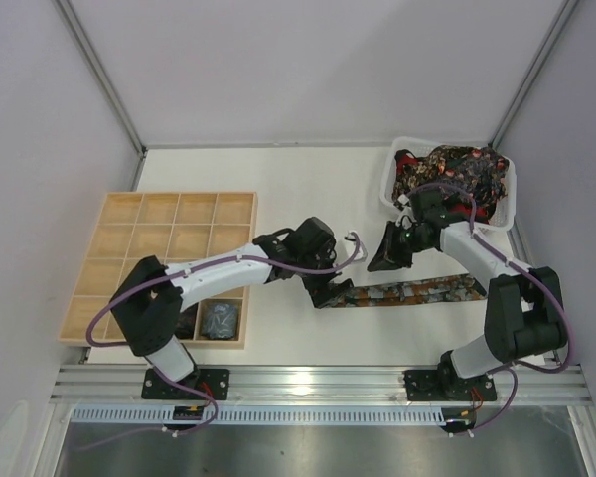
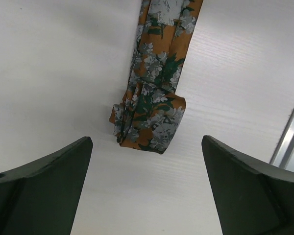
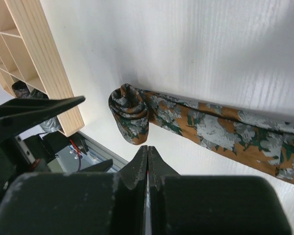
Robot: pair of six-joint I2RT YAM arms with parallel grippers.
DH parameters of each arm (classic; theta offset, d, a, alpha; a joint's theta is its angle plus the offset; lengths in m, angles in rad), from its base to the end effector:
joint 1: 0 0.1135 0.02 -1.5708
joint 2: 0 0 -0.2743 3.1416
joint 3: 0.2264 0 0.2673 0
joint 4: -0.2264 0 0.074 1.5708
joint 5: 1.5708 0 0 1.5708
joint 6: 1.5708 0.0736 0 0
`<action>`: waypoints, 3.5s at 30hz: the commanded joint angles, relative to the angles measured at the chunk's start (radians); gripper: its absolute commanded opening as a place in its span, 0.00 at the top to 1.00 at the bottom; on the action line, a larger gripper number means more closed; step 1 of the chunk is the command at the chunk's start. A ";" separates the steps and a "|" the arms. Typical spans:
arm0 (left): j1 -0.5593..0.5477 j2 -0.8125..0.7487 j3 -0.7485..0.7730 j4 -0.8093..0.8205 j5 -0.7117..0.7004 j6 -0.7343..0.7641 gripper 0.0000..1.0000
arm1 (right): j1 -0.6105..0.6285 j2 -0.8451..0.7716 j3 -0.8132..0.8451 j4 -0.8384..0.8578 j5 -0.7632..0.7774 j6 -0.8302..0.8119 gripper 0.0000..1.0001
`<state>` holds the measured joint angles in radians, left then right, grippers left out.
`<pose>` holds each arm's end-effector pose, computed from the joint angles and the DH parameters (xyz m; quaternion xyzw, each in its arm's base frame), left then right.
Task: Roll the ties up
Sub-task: Roll the tie
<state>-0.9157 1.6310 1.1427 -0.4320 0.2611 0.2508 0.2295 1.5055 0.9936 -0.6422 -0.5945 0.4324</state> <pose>0.2180 -0.3149 0.2026 0.5522 0.7613 -0.2200 0.2592 0.2956 0.1114 0.1885 0.0345 0.9368 0.3353 0.0939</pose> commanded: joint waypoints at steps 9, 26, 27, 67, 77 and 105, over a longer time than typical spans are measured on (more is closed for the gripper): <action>-0.049 0.144 -0.006 0.091 -0.085 0.165 0.00 | -0.018 -0.094 -0.064 -0.036 -0.007 0.012 0.99; -0.063 0.251 0.017 0.075 -0.117 0.193 0.12 | -0.019 -0.096 -0.067 -0.030 -0.014 0.017 0.99; -0.063 0.256 0.023 0.069 -0.123 0.194 0.15 | -0.018 -0.096 -0.067 -0.028 -0.013 0.017 0.99; 0.175 -0.402 -0.187 0.259 0.001 -0.375 0.00 | 0.134 0.002 -0.046 0.107 -0.045 0.112 1.00; 0.385 -0.410 -0.270 0.259 0.233 -0.752 0.00 | 0.295 0.180 0.095 0.168 -0.021 0.163 1.00; 0.285 -0.080 -0.230 0.300 0.311 -0.949 0.06 | 0.196 0.203 0.005 0.127 0.051 0.020 1.00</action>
<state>-0.6186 1.5288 0.8906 -0.1856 0.5320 -0.6441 0.4435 1.7153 1.0050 -0.5125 -0.5743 0.5079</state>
